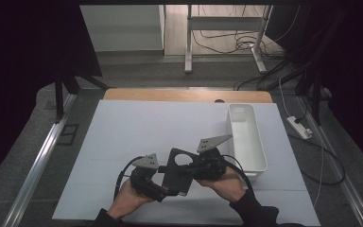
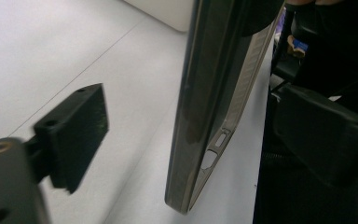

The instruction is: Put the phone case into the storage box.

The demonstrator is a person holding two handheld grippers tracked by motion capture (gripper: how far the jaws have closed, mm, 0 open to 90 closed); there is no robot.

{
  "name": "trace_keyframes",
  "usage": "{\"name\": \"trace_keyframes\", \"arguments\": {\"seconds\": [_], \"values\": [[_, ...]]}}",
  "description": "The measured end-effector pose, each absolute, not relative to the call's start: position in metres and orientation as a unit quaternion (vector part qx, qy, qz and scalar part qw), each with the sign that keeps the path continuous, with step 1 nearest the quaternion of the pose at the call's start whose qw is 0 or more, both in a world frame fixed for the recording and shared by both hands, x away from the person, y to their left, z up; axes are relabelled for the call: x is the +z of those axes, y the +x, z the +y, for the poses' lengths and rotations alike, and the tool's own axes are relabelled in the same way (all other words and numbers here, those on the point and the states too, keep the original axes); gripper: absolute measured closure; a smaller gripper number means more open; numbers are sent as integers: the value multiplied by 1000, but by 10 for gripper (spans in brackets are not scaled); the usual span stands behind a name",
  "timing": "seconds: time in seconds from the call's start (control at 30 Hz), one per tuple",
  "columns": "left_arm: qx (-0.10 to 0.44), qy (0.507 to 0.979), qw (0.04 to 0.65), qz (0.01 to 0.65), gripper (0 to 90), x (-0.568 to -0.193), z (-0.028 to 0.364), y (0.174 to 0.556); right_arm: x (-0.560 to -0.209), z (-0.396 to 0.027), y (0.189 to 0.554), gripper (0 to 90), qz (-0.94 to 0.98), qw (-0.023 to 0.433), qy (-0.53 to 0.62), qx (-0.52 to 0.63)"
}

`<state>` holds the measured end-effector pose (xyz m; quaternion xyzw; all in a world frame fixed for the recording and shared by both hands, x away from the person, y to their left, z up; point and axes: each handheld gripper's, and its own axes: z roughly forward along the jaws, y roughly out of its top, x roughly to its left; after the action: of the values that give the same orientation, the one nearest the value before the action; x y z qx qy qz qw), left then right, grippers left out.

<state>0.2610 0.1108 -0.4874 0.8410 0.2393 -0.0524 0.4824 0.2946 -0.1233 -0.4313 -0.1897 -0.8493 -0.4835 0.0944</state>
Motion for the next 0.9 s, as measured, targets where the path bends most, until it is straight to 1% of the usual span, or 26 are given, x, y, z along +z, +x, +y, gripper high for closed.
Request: {"name": "trace_keyframes", "arguments": {"seconds": [0.03, 0.1, 0.13, 0.2, 0.23, 0.33, 0.43, 0.53, 0.67, 0.7, 0.73, 0.83, 0.9], "values": [[-54, 842, 483, 236, 227, -487, 111, 261, -431, -123, 294, 855, -849, 96, -188, -484], [-58, 842, 482, 234, 277, -487, 111, 261, -431, -122, 294, 855, -851, 96, -183, -483], [-63, 843, 483, 229, 330, -487, 111, 260, -431, -122, 293, 855, -851, 97, -180, -484], [-65, 844, 483, 224, 395, -487, 112, 260, -431, -121, 293, 855, -851, 97, -178, -484], [-74, 842, 486, 220, 451, -487, 112, 260, -431, -121, 293, 855, -851, 98, -175, -485], [-91, 841, 491, 209, 578, -487, 114, 261, -431, -122, 293, 855, -850, 103, -171, -488], [-106, 838, 496, 200, 655, -487, 115, 262, -430, -122, 293, 855, -848, 110, -168, -491], [-108, 837, 500, 196, 738, -487, 117, 262, -430, -122, 293, 854, -846, 117, -162, -494], [-118, 837, 502, 184, 786, -487, 119, 263, -430, -122, 293, 848, -844, 125, -156, -498], [-118, 838, 500, 182, 812, -487, 118, 263, -431, -122, 294, 827, -844, 130, -153, -498], [-118, 838, 500, 182, 838, -487, 118, 263, -431, -122, 294, 827, -844, 130, -153, -498], [-104, 847, 488, 182, 847, -485, 116, 261, -432, -122, 294, 764, -849, 117, -159, -491], [-106, 847, 486, 185, 848, -485, 116, 262, -433, -121, 294, 754, -848, 112, -162, -492]]}}
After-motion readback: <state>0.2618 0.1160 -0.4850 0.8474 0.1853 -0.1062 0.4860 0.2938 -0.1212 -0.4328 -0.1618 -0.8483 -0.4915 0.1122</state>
